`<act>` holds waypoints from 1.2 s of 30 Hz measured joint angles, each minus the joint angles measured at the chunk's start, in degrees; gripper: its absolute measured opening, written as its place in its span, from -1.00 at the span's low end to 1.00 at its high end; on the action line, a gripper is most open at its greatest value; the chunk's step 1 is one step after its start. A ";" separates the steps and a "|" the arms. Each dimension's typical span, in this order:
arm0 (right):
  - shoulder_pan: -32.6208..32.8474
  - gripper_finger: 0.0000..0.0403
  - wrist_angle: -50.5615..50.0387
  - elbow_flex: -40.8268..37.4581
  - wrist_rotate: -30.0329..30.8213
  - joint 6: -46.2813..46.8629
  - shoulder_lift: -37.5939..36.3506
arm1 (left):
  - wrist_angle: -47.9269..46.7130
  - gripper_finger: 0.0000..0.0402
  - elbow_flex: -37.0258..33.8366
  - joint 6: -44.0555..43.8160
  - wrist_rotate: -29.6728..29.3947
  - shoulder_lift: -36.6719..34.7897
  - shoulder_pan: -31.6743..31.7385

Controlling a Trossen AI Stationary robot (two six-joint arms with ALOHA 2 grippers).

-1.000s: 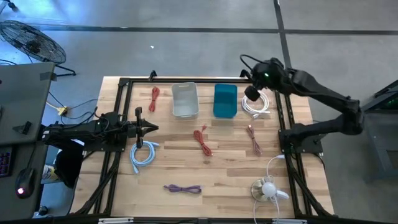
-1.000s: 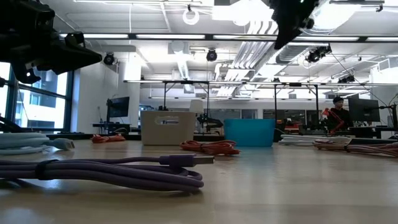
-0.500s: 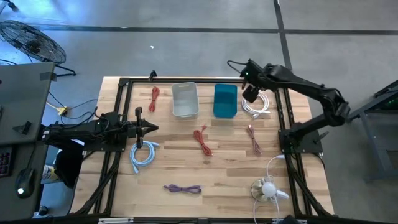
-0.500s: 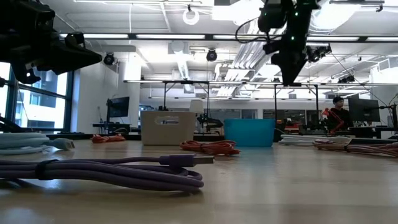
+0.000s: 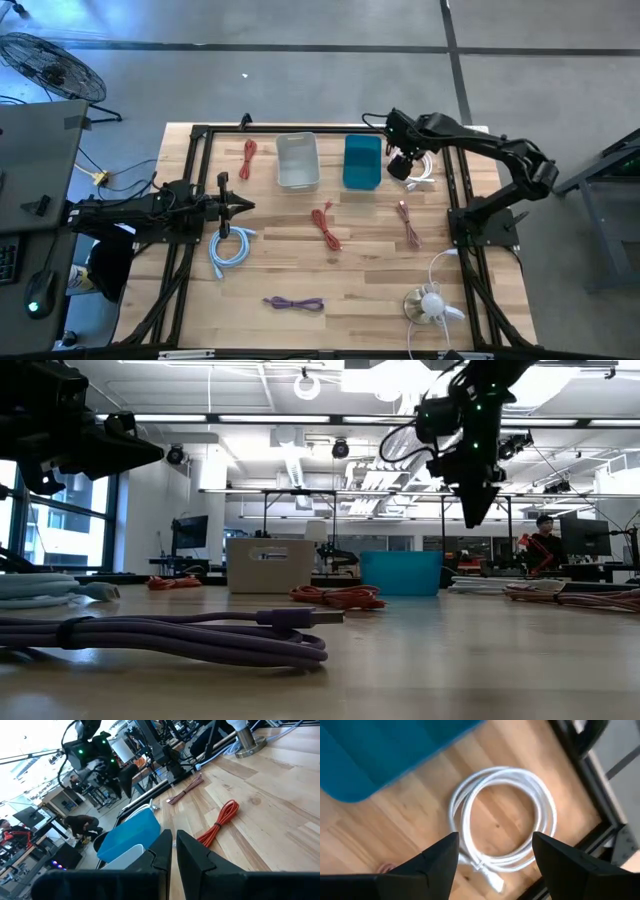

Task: Pick & Place USB Port
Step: Put the white HDMI cable into the gray bin

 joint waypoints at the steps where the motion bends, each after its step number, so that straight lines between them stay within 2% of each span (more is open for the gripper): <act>1: 0.00 0.22 0.39 -0.75 -1.04 0.01 0.00 | 0.00 -0.88 0.00 0.00 0.01 0.01 0.00; 5: 0.07 0.21 2.70 -3.98 -3.99 -0.05 0.00 | 0.00 -0.88 0.00 0.00 0.00 0.00 0.00; 15: 0.04 0.21 8.73 -10.33 -4.40 -0.20 0.00 | 0.00 -0.88 0.02 0.00 0.00 0.00 0.00; 19: 0.02 0.22 11.45 -12.10 -7.02 -0.36 0.00 | 0.00 -0.88 0.00 0.00 0.00 0.00 0.00; 28: -0.15 0.20 14.81 -13.01 -7.55 -1.06 0.00 | -0.01 -0.88 0.00 0.00 0.01 0.01 0.00; 36: -4.51 0.20 16.01 -13.00 -8.37 -1.32 0.00 | -0.01 -0.88 0.01 0.00 0.00 0.01 0.00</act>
